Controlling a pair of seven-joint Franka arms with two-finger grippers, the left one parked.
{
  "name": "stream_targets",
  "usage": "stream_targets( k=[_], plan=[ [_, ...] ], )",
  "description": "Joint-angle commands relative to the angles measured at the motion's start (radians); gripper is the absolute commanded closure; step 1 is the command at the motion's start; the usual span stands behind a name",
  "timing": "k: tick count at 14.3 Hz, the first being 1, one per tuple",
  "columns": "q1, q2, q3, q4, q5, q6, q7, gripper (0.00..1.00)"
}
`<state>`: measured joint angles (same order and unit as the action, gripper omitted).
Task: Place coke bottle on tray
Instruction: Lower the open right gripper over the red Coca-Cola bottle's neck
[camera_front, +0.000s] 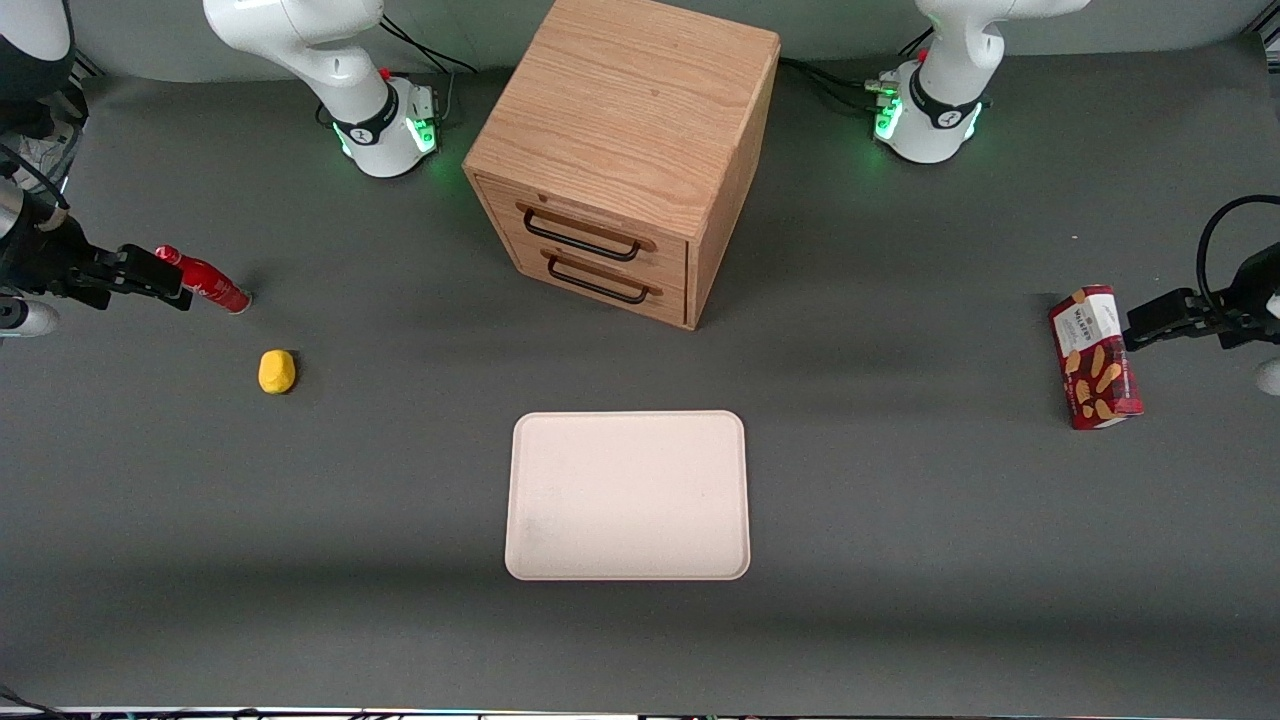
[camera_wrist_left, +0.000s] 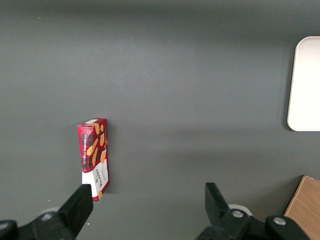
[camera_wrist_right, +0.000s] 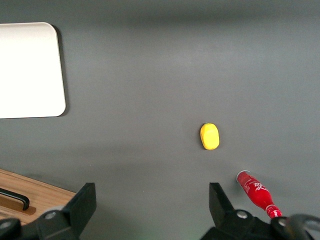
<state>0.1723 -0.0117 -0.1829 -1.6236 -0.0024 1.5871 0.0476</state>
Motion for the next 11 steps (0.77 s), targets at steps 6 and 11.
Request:
stream_targets(
  k=[6, 11],
  plan=[
    [-0.007, -0.01, -0.015, -0.054, 0.007, -0.07, -0.064, 0.0],
    [-0.005, -0.171, -0.176, -0.353, -0.048, 0.118, -0.362, 0.0]
  ],
)
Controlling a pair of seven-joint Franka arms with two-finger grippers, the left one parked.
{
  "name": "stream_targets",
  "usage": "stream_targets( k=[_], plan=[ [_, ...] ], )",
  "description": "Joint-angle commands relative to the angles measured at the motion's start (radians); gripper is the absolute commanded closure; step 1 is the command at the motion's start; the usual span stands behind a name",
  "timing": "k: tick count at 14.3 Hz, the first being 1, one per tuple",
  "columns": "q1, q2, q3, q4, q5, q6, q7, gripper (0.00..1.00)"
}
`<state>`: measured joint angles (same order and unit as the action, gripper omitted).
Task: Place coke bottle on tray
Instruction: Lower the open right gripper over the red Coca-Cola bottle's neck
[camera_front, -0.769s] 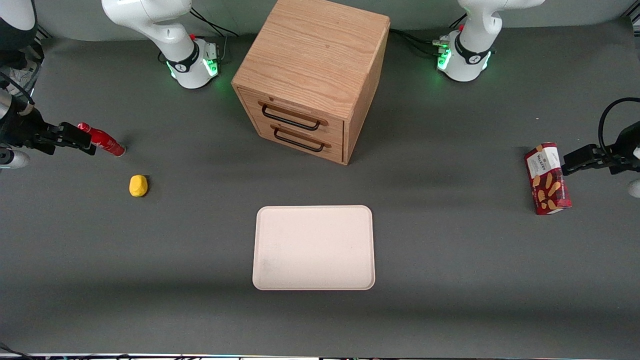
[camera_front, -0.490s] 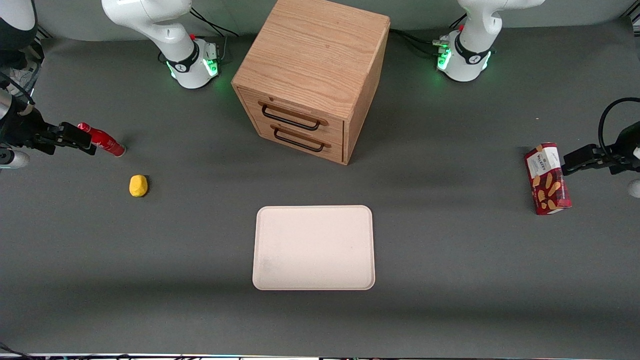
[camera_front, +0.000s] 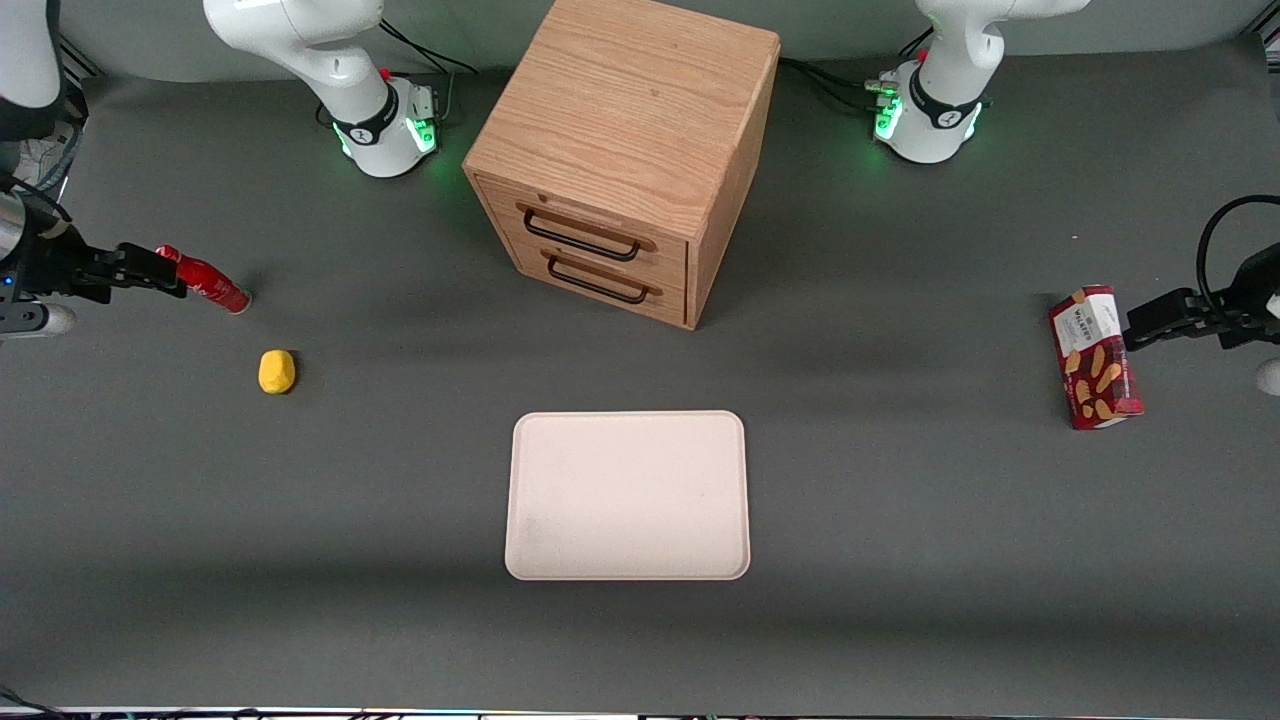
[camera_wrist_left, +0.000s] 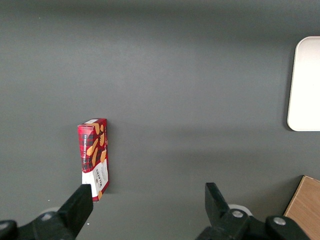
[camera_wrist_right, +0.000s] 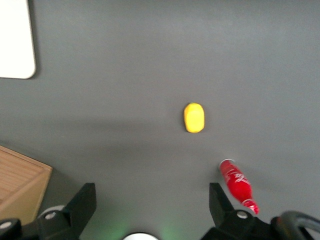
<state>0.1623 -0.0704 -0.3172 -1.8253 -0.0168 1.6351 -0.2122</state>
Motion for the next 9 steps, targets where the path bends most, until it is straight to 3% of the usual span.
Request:
stream_targets(
  k=[1, 3, 9],
  plan=[
    [0.005, -0.147, -0.058, -0.202, -0.06, 0.104, -0.128, 0.0],
    [0.005, -0.222, -0.091, -0.319, -0.135, 0.19, -0.185, 0.0],
    [0.006, -0.264, -0.299, -0.569, -0.19, 0.478, -0.417, 0.0]
  ],
)
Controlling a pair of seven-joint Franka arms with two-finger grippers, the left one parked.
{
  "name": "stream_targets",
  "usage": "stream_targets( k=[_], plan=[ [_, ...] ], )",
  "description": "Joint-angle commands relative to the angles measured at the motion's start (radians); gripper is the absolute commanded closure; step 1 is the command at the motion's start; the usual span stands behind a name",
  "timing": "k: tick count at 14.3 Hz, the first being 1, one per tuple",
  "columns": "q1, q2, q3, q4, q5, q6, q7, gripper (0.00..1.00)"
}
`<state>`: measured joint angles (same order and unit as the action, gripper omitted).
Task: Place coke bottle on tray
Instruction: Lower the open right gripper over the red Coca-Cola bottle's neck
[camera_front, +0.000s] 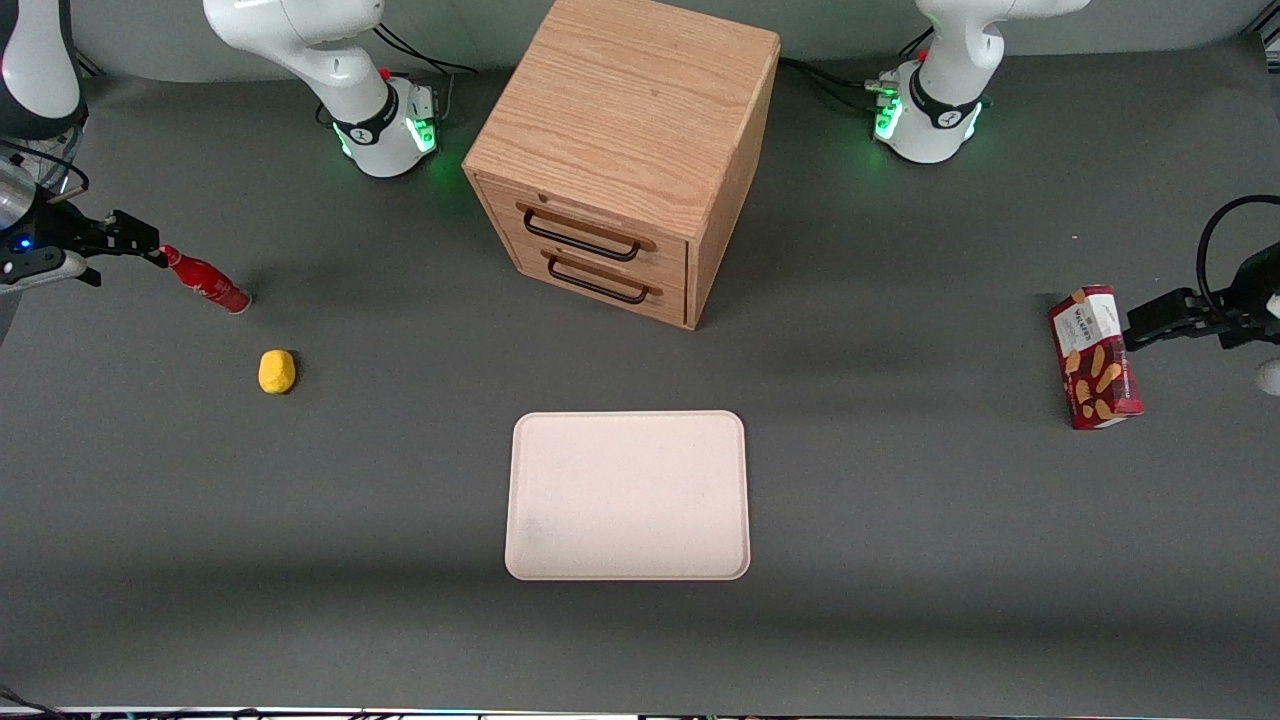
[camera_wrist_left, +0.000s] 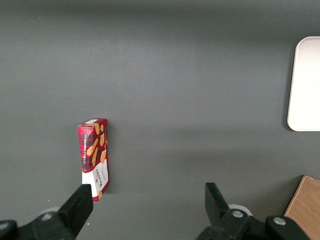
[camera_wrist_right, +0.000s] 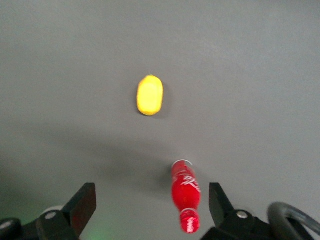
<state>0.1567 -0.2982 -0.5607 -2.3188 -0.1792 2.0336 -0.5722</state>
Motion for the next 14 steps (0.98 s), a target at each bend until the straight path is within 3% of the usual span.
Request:
stream_targets(
  k=[1, 4, 10, 14],
  plan=[
    [0.011, -0.033, -0.074, -0.105, -0.028, 0.117, -0.081, 0.0],
    [0.011, -0.015, -0.143, -0.175, -0.071, 0.224, -0.115, 0.0],
    [0.011, -0.01, -0.226, -0.223, -0.097, 0.243, -0.169, 0.0],
    [0.012, -0.009, -0.258, -0.266, -0.152, 0.302, -0.169, 0.0]
  ],
)
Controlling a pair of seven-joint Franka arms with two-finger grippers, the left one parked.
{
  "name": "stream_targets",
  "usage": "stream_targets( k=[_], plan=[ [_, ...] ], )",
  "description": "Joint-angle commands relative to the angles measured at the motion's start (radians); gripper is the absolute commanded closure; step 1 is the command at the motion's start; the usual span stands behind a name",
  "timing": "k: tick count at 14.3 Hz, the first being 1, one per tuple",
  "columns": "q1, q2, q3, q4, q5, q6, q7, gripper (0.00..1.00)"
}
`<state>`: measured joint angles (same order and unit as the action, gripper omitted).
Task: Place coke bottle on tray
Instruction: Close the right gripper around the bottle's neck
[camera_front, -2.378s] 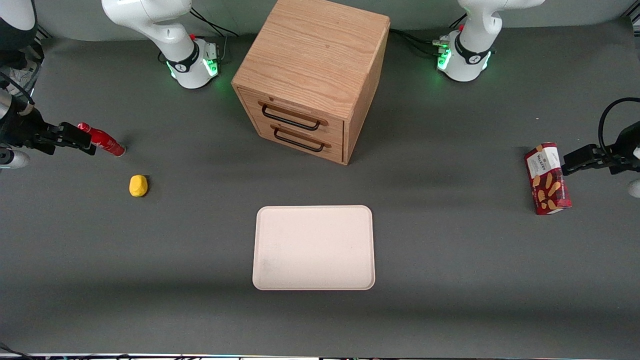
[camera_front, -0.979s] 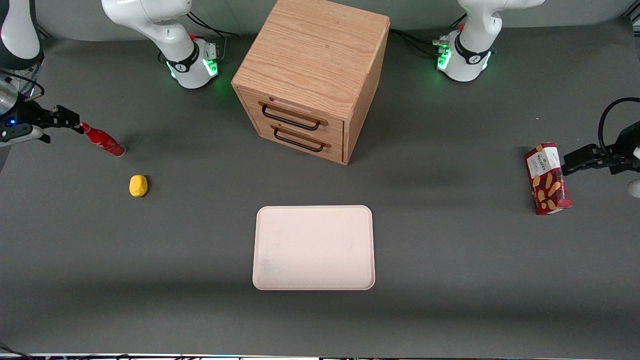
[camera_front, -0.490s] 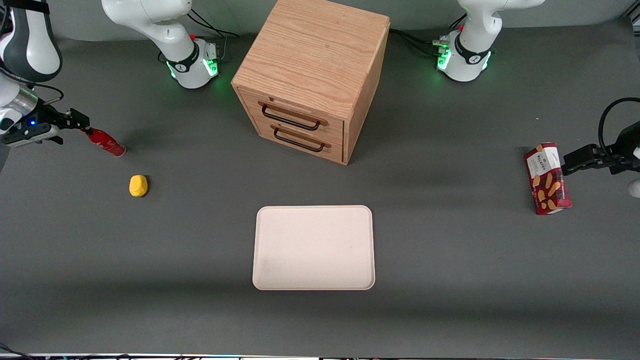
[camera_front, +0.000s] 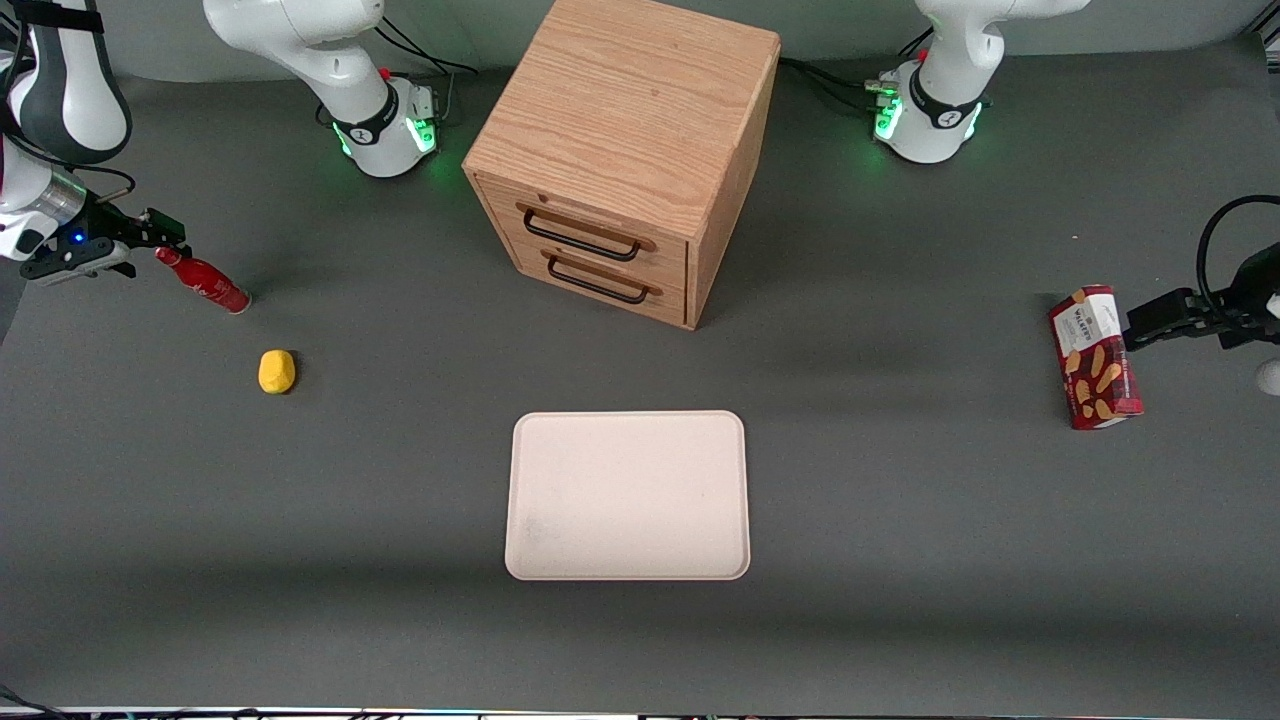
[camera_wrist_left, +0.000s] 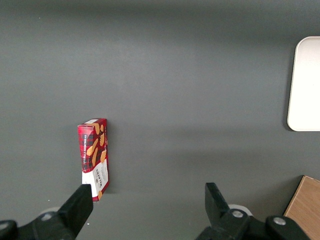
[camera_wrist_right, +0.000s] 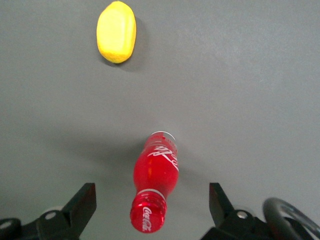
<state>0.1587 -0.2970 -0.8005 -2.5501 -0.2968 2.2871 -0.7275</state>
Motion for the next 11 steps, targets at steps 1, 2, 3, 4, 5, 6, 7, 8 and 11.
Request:
stream_targets(
  k=[1, 2, 3, 4, 5, 6, 7, 8, 11],
  plan=[
    [0.01, -0.008, -0.02, -0.039, -0.048, 0.06, -0.01, 0.0],
    [0.01, -0.004, -0.02, -0.041, -0.05, 0.06, -0.007, 0.0],
    [0.009, 0.002, -0.022, -0.041, -0.05, 0.06, -0.001, 0.0],
    [0.008, 0.006, -0.022, -0.041, -0.05, 0.06, 0.002, 0.0],
    [0.008, 0.007, -0.025, -0.042, -0.05, 0.06, 0.002, 0.0],
    [0.01, 0.012, -0.035, -0.044, -0.05, 0.06, 0.002, 0.01],
    [0.01, 0.012, -0.039, -0.044, -0.05, 0.06, 0.002, 0.01],
    [0.01, 0.013, -0.04, -0.045, -0.05, 0.06, 0.002, 0.01],
    [0.01, 0.015, -0.051, -0.053, -0.05, 0.061, -0.001, 0.05]
  ],
)
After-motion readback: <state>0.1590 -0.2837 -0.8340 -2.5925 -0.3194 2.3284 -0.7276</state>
